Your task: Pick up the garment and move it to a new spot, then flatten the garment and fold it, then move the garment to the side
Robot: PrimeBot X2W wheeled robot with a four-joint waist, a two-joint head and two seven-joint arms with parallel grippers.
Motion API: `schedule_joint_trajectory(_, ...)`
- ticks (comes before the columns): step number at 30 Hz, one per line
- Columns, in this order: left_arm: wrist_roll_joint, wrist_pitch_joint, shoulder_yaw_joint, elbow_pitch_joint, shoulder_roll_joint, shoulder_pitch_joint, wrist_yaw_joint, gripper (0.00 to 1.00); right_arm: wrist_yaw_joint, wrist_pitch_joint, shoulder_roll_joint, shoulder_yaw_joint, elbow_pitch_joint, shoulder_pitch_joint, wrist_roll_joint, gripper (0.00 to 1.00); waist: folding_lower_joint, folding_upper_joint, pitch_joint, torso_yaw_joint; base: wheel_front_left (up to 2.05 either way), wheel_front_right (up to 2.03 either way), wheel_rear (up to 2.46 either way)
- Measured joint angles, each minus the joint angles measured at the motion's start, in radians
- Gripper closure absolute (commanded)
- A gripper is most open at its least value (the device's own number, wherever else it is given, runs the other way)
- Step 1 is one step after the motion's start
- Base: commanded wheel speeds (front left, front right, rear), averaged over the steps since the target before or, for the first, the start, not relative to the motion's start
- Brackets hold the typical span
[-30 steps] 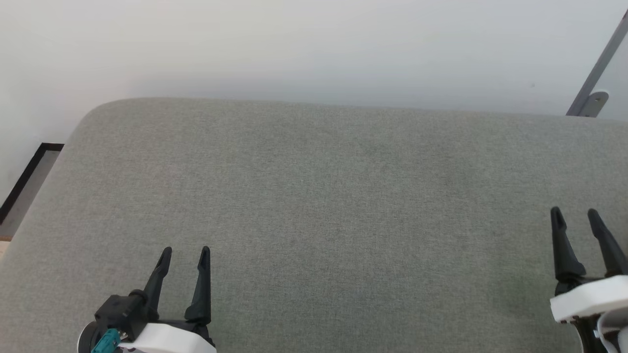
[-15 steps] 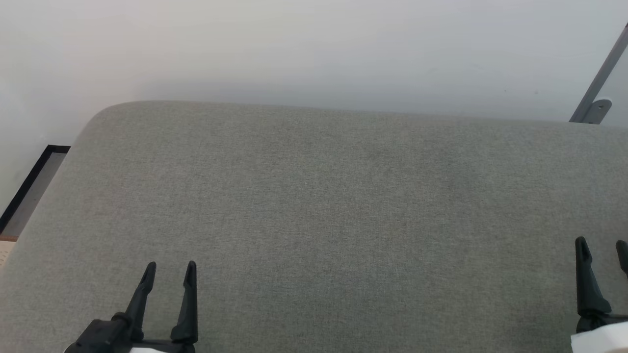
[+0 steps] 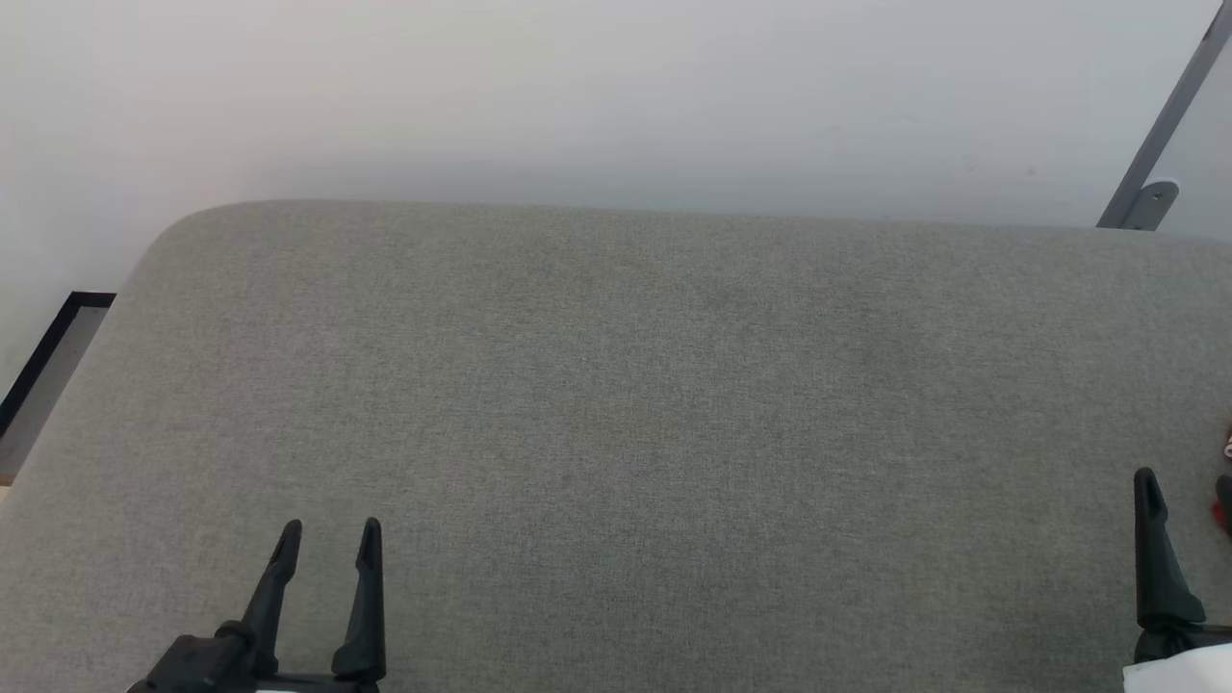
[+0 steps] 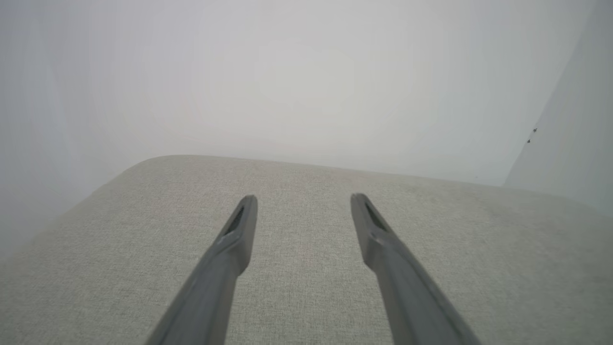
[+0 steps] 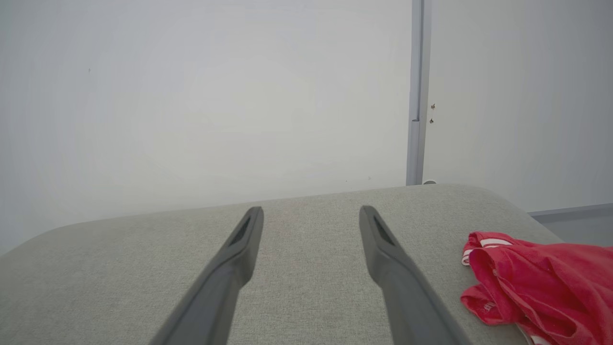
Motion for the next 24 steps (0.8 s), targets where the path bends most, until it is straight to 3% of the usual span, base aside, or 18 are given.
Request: schedule_joint_trajectory(24,-0.001,0.0,0.006,0.024,-0.007,0.0,0.0,0.0,0.0,0.006,0.013,0.01,-0.011,0.002,0.002,0.0,0.0,0.0,0.005,-0.003,0.0,0.0,0.0)
